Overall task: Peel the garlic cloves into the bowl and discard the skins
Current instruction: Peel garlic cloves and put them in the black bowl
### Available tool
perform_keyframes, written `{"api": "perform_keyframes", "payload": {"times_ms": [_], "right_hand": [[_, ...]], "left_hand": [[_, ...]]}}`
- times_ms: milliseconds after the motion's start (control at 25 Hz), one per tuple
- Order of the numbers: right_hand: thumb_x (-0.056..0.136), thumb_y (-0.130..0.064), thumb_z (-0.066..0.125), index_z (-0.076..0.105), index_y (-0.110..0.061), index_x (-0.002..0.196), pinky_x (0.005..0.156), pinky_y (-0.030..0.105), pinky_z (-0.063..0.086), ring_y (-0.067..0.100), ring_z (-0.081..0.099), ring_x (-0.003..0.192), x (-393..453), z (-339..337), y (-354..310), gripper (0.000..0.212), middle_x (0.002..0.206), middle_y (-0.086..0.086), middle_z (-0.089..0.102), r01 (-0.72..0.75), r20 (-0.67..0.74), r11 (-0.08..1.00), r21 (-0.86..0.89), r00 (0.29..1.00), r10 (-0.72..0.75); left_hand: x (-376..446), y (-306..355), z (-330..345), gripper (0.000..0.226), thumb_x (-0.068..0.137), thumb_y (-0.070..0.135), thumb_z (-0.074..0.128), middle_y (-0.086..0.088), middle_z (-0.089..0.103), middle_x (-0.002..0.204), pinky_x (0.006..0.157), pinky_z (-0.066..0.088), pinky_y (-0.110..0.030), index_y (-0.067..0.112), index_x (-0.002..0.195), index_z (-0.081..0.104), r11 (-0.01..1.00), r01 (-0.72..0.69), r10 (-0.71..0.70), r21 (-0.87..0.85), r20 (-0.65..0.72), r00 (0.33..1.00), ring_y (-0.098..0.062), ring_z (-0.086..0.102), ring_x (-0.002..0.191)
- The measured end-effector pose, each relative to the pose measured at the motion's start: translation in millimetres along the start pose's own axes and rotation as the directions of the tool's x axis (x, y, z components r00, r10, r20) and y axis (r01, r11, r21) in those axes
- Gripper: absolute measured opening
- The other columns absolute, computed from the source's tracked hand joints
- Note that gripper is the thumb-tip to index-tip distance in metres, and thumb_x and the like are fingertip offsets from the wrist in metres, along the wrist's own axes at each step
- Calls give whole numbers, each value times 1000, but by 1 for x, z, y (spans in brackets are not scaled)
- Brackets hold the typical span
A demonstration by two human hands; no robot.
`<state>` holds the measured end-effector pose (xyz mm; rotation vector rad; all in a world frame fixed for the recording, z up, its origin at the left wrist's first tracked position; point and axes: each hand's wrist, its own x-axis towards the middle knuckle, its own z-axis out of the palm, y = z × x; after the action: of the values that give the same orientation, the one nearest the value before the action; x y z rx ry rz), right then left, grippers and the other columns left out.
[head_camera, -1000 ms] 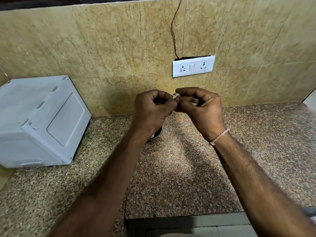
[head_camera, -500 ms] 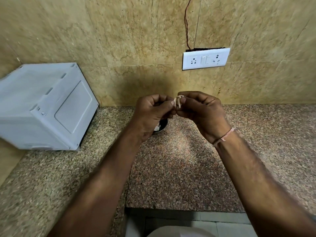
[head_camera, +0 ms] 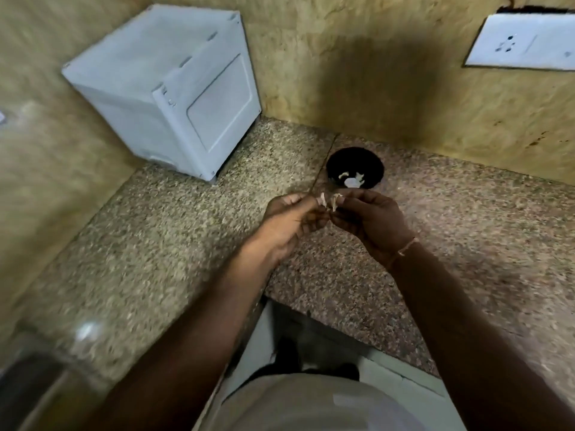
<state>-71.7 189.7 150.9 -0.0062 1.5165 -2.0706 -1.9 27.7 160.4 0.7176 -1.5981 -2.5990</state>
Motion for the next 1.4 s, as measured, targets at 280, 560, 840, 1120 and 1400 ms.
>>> {"api": "perform_keyframes", "payload": {"times_ms": [280,560,840,1120,1400], "right_hand": [[83,-15,79,77,-14,93,80,34,57,23,71,80,51,5,116,10,86,7,77,143,78,474,-869,985,-153],[85,-19,73,78,-15,95,78,39,58,33,70,88,68,4,144,12,95,11,75,279,254,189,-941,956,-146],[92,-17,75,78,-20,114,85,34,62,8,75,90,43,10,102,23,101,-3,79,201,104,594,-779,976,-193],[87,-18,83,77,-9,102,76,41,62,22,75,79,2,-32,97,18,88,8,78,7,-187,815,-580,972,-141],[88,-18,77,72,-18,96,69,24,54,14,69,76,10,-61,107,9,85,-4,74,-9,-137,496,-868,965,-223]], "left_hand": [[-33,-37,-69,16,99,1,66,-13,75,76,61,62,-25,2,85,73,987,17,-60,-157,-271,961,-19,75,66],[-20,-38,-97,5,96,1,69,-17,75,83,65,63,-30,-4,95,71,985,48,-84,-163,-225,971,-25,74,73],[30,-64,-91,4,96,3,71,-17,78,86,67,64,-31,-1,96,72,967,221,-206,126,-120,971,-24,76,73],[58,-95,-53,3,94,0,72,-11,79,84,63,62,-28,3,95,72,927,304,-333,220,109,936,-21,76,67],[60,-126,-37,16,97,14,74,-12,76,75,53,59,-30,12,82,71,882,341,-333,324,-83,939,-20,71,55]]}}
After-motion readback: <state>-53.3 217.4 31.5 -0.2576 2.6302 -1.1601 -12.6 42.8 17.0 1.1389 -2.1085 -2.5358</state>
